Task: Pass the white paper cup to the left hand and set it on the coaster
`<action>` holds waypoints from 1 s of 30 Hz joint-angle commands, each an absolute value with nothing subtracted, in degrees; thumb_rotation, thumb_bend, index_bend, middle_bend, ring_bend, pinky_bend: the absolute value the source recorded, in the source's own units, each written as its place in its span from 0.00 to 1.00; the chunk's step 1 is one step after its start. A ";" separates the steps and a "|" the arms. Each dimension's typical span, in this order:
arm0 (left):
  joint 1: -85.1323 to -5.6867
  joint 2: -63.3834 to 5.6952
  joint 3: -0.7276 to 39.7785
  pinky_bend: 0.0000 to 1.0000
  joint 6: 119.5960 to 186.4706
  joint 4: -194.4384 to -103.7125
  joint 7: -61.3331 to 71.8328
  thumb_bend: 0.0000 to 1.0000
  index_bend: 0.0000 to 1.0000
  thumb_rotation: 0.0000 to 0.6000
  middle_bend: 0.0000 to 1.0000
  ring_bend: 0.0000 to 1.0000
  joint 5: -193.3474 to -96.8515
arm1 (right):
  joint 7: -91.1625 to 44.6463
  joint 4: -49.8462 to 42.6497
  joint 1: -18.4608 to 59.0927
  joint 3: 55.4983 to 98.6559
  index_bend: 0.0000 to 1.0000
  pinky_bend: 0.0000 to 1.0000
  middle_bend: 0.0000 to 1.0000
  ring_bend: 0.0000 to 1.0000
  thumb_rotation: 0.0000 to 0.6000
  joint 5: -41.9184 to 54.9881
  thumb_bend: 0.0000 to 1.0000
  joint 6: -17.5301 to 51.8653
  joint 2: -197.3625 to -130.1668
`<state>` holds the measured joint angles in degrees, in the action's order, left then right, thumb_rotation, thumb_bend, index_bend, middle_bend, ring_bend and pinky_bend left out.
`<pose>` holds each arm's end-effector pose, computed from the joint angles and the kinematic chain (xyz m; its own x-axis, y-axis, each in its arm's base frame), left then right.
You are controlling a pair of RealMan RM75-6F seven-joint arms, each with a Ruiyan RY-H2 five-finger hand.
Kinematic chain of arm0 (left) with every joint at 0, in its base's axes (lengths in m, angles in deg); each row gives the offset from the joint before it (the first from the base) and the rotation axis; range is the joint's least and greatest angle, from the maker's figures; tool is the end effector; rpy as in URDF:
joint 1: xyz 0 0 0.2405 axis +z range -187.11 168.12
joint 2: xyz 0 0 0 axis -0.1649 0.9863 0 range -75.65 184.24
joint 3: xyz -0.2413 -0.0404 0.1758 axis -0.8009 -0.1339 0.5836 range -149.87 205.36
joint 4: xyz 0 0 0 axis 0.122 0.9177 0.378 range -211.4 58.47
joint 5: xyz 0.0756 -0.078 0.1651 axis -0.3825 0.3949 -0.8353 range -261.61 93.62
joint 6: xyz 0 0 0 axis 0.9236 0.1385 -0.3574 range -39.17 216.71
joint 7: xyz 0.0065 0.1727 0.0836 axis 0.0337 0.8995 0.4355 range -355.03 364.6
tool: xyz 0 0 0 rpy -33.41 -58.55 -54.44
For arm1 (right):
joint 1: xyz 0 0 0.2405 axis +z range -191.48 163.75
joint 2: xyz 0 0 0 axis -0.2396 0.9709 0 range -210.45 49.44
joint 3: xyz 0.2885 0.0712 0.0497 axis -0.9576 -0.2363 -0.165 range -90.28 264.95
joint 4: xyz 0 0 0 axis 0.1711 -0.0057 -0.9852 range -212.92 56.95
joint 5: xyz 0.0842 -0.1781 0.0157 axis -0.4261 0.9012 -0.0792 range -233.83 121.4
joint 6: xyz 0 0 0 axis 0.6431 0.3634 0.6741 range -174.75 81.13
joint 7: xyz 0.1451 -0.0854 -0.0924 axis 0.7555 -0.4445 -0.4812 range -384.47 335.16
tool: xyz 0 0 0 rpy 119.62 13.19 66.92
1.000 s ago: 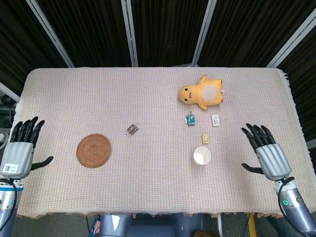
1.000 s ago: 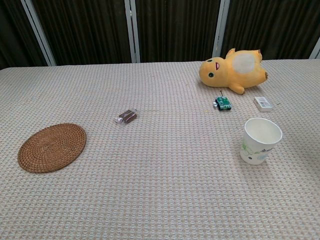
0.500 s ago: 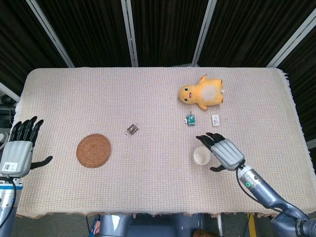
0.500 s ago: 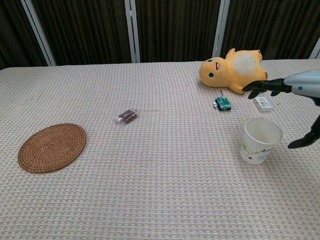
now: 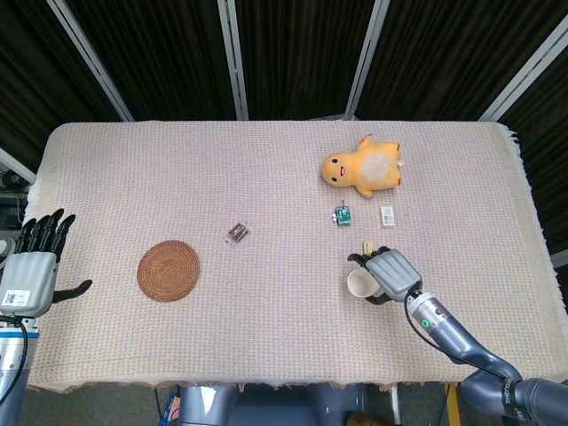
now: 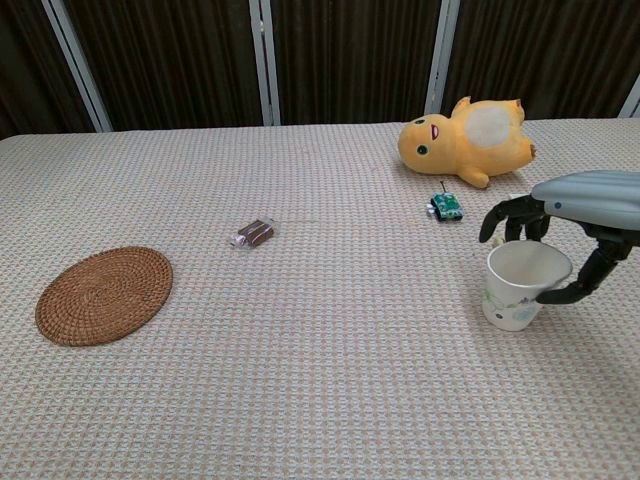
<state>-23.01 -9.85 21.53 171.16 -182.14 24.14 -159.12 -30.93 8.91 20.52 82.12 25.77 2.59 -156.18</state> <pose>-0.2911 0.2834 0.1801 0.4667 -0.0107 0.8844 0.8844 -0.0011 -0.4667 -0.2361 -0.3710 0.0273 0.5425 -0.3373 0.7694 -0.8090 -0.4563 0.3705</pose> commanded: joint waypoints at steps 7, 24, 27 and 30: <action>-23.00 -9.54 21.48 0.00 170.64 -182.55 23.51 0.00 0.00 1.00 0.00 0.00 -158.99 | -30.05 11.37 21.15 81.27 0.27 0.32 0.43 0.41 1.00 27.24 0.17 5.07 -155.69; -23.57 -8.36 20.83 0.00 167.95 -181.73 20.46 0.00 0.00 1.00 0.00 0.00 -157.34 | -44.47 14.08 37.34 70.37 0.26 0.32 0.42 0.40 1.00 6.89 0.17 -3.82 -164.82; -23.75 -8.26 20.73 0.00 167.32 -181.27 20.05 0.00 0.00 1.00 0.00 0.00 -156.86 | -46.95 11.59 39.69 70.57 0.26 0.32 0.42 0.40 1.00 3.19 0.17 -4.16 -168.69; -23.82 -8.16 20.68 0.00 166.92 -180.82 19.69 0.00 0.00 1.00 0.00 0.00 -156.49 | -49.02 9.88 41.06 71.38 0.26 0.32 0.42 0.40 1.00 1.33 0.17 -3.96 -171.34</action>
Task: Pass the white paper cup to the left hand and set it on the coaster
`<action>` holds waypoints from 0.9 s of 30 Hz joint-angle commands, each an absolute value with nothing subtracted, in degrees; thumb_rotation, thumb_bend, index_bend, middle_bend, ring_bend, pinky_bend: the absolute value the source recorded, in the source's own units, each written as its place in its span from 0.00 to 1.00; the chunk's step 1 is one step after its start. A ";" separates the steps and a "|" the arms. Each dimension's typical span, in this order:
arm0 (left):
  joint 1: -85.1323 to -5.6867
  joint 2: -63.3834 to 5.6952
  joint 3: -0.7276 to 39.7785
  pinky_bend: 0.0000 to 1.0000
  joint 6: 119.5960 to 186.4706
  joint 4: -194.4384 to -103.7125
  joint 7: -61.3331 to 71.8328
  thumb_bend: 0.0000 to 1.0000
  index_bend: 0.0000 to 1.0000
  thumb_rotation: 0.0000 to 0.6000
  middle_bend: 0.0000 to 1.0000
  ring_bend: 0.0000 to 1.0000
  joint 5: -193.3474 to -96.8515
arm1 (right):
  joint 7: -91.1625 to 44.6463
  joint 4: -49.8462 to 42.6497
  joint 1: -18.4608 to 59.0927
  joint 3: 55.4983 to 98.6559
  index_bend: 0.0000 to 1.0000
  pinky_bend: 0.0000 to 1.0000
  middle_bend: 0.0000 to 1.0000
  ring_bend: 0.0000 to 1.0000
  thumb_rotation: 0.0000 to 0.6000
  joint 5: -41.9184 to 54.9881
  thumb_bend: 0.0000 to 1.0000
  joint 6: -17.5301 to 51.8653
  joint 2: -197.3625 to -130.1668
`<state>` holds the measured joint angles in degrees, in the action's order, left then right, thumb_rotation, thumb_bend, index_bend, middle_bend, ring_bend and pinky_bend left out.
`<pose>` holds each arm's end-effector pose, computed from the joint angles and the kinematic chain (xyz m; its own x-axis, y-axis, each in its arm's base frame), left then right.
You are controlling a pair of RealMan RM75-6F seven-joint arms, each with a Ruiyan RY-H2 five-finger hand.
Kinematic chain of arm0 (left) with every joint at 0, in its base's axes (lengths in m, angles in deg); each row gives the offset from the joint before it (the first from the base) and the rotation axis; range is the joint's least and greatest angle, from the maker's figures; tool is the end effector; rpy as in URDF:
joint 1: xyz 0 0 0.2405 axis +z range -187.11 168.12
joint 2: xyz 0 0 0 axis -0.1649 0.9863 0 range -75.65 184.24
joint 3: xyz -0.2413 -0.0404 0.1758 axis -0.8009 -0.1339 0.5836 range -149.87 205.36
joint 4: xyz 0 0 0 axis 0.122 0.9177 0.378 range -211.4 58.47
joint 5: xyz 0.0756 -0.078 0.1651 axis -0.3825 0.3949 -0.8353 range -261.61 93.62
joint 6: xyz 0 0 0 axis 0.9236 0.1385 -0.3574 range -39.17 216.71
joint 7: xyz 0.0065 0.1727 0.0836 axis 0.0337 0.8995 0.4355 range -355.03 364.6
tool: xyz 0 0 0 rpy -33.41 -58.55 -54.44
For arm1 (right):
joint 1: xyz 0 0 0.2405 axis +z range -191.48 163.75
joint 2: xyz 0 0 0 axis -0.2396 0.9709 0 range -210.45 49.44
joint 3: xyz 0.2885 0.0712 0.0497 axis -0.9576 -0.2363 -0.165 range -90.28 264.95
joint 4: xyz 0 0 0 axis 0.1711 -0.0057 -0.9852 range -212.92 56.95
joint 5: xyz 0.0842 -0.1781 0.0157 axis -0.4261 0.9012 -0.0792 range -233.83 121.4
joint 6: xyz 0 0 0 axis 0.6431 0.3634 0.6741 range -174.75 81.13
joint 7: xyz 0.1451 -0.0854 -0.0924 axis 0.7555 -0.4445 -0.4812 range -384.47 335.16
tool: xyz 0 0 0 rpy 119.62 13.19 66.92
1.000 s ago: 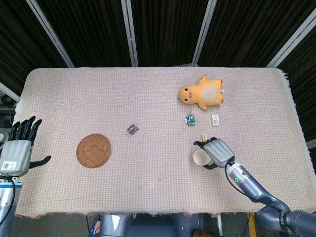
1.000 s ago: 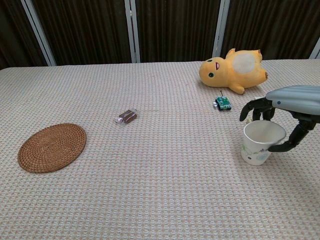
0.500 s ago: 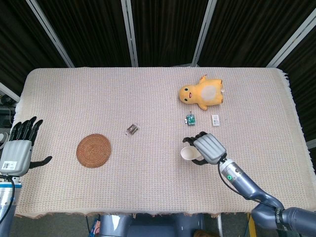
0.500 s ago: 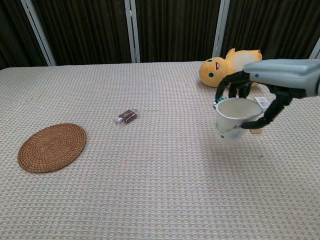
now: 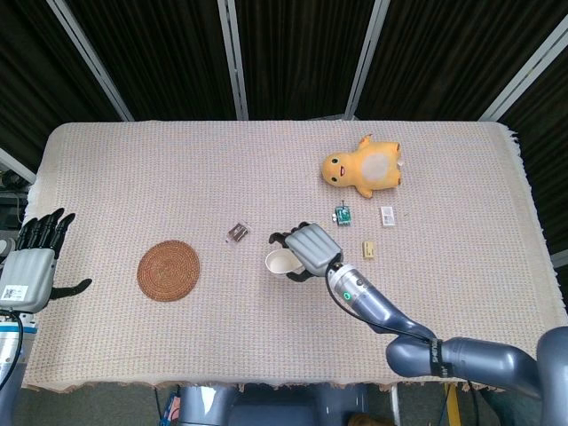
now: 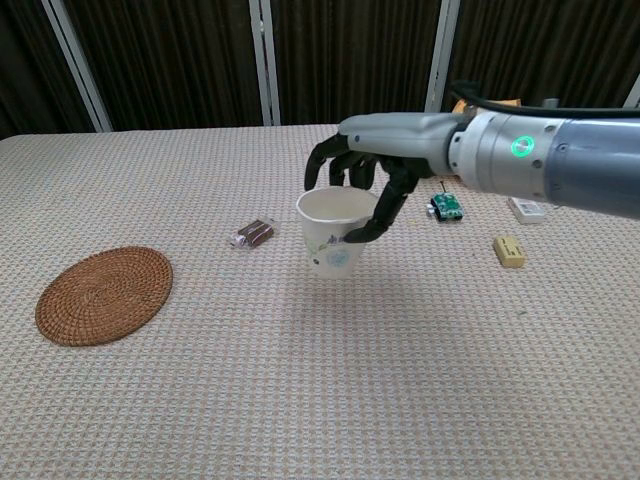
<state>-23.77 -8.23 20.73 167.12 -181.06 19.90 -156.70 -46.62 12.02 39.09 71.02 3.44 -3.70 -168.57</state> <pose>-0.3010 0.2911 0.1825 0.4315 0.0388 0.9013 0.9016 0.0142 -0.4322 -0.0648 -0.4237 -0.0394 0.4554 -0.3330 0.8256 -0.7970 -0.5658 0.2114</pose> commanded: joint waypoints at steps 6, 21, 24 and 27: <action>-23.84 -7.76 20.50 0.00 166.35 -180.24 18.64 0.00 0.00 1.00 0.00 0.00 -155.90 | -51.60 7.93 42.42 72.93 0.18 0.31 0.34 0.33 1.00 -1.04 0.09 -3.05 -174.35; -24.58 -8.68 20.88 0.00 164.64 -179.22 19.41 0.00 0.00 1.00 0.00 0.00 -155.20 | -52.84 26.31 35.27 77.42 0.00 0.04 0.00 0.00 1.00 3.64 0.00 6.72 -157.20; -25.06 -9.30 21.16 0.00 164.19 -179.32 20.56 0.00 0.00 1.00 0.00 0.00 -155.62 | -50.27 26.84 30.58 80.21 0.00 0.00 0.00 0.00 1.00 13.30 0.00 12.77 -152.22; -25.93 -9.70 21.23 0.00 163.85 -180.14 21.22 0.00 0.00 1.00 0.00 0.00 -157.38 | -44.75 22.47 25.60 83.06 0.00 0.00 0.00 0.00 1.00 23.69 0.00 20.56 -149.55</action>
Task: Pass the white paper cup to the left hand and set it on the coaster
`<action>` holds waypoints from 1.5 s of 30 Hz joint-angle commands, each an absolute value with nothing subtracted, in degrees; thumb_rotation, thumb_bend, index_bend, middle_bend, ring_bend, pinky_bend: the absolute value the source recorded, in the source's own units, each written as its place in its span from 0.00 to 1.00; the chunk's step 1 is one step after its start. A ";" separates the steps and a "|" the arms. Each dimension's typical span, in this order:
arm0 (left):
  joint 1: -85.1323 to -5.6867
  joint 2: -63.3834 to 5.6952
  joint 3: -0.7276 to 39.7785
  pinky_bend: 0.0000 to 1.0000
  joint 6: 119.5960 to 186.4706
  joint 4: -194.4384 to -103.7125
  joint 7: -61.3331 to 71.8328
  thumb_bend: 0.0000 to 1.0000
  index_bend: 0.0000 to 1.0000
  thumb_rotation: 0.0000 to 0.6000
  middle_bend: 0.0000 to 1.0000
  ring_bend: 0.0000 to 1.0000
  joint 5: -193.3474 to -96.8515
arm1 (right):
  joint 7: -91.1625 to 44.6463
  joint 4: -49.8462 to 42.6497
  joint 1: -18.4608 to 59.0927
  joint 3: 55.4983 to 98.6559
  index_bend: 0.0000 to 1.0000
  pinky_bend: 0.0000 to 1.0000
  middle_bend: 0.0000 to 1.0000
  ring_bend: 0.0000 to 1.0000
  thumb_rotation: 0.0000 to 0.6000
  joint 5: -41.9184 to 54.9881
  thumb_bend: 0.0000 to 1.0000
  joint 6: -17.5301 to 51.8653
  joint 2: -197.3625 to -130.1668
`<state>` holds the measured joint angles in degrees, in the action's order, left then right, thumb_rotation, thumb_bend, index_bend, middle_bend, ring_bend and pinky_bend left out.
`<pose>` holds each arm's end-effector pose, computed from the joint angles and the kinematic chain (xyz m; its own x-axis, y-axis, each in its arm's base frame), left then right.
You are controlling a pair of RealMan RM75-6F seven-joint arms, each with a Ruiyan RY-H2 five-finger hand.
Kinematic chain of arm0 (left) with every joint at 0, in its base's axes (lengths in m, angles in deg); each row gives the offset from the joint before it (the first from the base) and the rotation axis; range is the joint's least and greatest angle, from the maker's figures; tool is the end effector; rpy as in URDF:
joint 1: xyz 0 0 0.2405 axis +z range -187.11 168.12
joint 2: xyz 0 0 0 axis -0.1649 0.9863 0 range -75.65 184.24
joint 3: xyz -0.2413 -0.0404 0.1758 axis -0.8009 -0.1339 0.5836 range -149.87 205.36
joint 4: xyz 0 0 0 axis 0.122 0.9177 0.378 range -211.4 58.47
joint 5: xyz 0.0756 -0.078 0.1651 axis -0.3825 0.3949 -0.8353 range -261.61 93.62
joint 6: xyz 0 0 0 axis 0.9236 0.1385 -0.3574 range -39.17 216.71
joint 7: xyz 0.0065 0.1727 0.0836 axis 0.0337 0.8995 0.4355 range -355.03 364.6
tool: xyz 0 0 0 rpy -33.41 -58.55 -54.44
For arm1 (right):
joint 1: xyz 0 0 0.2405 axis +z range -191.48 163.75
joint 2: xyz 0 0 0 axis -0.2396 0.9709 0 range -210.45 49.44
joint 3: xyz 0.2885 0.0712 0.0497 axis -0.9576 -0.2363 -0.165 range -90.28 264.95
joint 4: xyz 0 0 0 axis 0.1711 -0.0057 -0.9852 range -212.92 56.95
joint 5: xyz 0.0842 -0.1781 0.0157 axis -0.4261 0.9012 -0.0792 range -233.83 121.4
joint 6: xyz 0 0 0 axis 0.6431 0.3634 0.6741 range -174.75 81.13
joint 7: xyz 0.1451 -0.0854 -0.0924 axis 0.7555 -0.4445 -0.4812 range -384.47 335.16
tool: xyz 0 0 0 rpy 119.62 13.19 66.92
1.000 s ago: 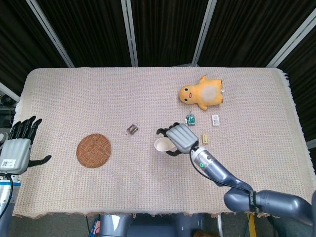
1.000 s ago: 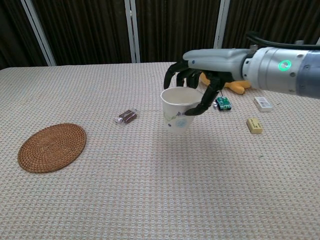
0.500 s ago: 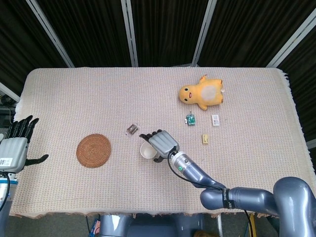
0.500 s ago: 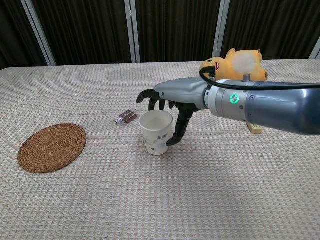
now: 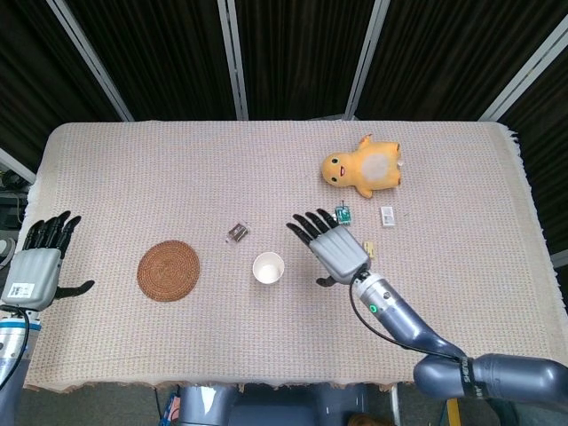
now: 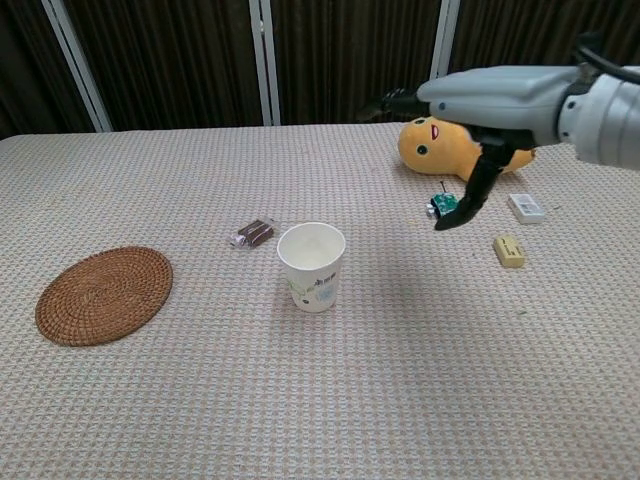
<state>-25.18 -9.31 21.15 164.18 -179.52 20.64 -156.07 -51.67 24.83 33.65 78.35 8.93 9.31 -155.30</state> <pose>-0.3033 0.2977 0.1679 0.4483 0.0855 0.8898 0.8933 -0.0077 -0.4494 -0.1042 -0.3974 0.0433 0.5533 -0.1570 0.8181 -0.7354 -0.5533 0.3912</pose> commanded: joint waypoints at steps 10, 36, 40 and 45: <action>-38.90 -13.74 18.63 0.02 149.72 -182.28 26.45 0.00 0.02 1.00 0.00 0.00 -162.38 | -26.91 8.43 12.64 88.42 0.00 0.00 0.00 0.00 1.00 31.93 0.00 36.38 -148.11; -63.50 -38.64 17.65 0.24 135.75 -163.50 49.19 0.00 0.18 1.00 0.13 0.11 -146.81 | -22.16 3.15 5.01 85.12 0.00 0.00 0.00 0.00 1.00 30.60 0.00 40.36 -149.84; -64.24 -39.40 18.60 0.24 135.04 -161.81 47.73 0.00 0.19 1.00 0.13 0.12 -147.86 | -22.51 3.19 4.75 84.48 0.00 0.00 0.00 0.00 1.00 30.52 0.00 40.15 -149.86; -64.74 -40.29 18.88 0.28 135.39 -160.64 45.88 0.00 0.21 1.00 0.16 0.15 -149.09 | -22.49 2.98 4.53 83.84 0.00 0.00 0.00 0.00 1.00 30.36 0.00 39.78 -149.93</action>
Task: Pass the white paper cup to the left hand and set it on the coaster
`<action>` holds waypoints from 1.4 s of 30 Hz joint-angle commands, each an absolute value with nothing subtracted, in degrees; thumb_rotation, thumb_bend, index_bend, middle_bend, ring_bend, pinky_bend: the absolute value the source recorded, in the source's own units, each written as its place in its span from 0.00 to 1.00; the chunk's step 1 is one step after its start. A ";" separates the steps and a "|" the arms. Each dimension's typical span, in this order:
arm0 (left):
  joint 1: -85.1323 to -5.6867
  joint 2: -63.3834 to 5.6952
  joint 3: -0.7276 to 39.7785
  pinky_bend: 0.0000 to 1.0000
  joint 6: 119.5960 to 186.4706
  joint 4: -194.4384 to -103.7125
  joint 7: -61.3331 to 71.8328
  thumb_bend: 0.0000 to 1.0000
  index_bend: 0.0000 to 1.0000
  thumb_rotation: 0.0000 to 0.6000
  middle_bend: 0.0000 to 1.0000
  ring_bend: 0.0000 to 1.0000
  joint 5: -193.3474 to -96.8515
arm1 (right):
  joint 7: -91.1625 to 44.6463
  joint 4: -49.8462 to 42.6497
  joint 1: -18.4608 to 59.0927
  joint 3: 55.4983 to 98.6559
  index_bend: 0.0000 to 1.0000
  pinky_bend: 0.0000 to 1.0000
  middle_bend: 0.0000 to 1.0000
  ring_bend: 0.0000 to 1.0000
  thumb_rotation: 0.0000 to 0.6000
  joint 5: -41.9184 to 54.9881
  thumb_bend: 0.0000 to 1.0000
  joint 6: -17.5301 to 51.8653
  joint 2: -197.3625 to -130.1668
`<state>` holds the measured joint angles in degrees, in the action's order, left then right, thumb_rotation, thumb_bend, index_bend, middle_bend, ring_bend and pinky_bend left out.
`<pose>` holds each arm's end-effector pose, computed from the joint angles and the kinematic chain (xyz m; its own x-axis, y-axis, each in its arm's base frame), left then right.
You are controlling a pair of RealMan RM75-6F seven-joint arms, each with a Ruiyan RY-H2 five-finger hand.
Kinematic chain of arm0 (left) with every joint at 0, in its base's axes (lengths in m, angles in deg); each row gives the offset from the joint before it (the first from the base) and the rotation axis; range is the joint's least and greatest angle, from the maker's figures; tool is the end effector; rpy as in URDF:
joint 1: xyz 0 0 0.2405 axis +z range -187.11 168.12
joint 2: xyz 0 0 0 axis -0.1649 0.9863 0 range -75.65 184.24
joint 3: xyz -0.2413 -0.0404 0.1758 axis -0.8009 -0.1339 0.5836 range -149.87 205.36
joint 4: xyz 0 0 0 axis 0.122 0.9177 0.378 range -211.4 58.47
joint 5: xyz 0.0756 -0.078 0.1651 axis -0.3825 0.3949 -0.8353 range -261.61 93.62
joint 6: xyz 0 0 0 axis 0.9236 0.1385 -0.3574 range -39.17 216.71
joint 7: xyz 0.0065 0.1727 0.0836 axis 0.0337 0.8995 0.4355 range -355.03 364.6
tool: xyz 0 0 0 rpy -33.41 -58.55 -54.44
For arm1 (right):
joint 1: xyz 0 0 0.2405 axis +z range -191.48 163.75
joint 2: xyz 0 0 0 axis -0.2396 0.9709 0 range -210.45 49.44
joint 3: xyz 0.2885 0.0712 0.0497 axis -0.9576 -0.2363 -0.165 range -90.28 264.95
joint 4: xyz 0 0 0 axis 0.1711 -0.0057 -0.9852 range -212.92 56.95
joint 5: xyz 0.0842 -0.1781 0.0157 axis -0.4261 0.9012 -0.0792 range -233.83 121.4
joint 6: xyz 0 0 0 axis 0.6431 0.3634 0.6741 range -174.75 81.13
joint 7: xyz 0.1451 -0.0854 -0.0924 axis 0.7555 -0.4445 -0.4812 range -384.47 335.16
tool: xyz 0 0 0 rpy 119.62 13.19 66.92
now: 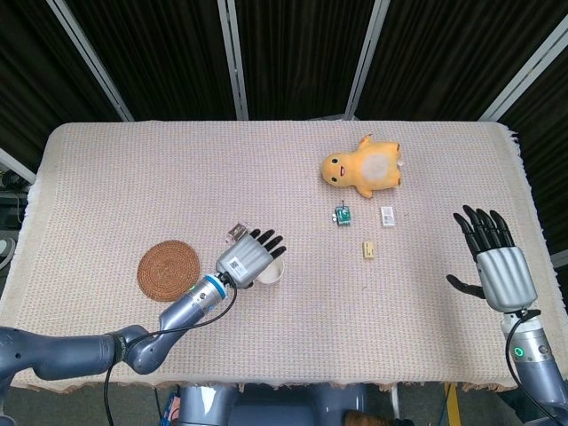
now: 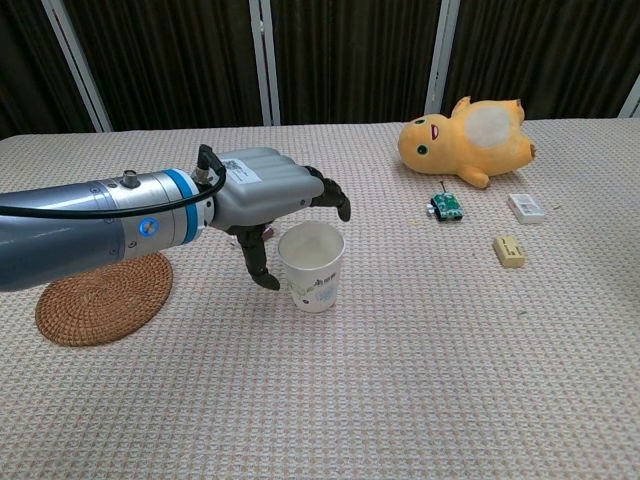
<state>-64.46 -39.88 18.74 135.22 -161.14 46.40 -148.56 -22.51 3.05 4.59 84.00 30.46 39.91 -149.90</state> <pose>-0.0685 0.4020 -0.0865 0.7611 0.0679 0.6451 0.4922 -0.7082 -0.5062 -0.3063 -0.3161 0.1813 0.4331 0.1475 0.8892 -0.8628 -0.2174 0.4563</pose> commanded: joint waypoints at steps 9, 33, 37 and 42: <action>-65.18 -42.19 19.53 0.42 136.09 -158.34 44.77 0.21 0.36 1.00 0.32 0.30 -149.76 | -22.24 2.43 4.31 83.14 0.00 0.00 0.00 0.00 1.00 30.18 0.00 39.09 -150.05; -60.67 -29.80 19.62 0.45 144.02 -166.92 43.90 0.23 0.42 1.00 0.38 0.34 -147.88 | -22.20 3.55 3.16 82.21 0.00 0.00 0.00 0.00 1.00 32.40 0.00 39.25 -149.68; -56.97 -24.38 22.39 0.45 145.22 -168.35 41.71 0.23 0.42 1.00 0.38 0.34 -147.33 | -22.32 4.29 2.89 82.32 0.00 0.00 0.00 0.00 1.00 33.30 0.00 39.74 -149.44; -52.87 -20.13 25.32 0.45 146.64 -168.02 36.51 0.23 0.42 1.00 0.38 0.34 -149.34 | -22.62 5.17 2.68 82.45 0.00 0.00 0.00 0.00 1.00 34.29 0.00 40.10 -149.27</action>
<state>-54.31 -21.48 23.86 145.78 -168.01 38.59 -148.47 -22.57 5.12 2.71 82.43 34.25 40.06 -149.29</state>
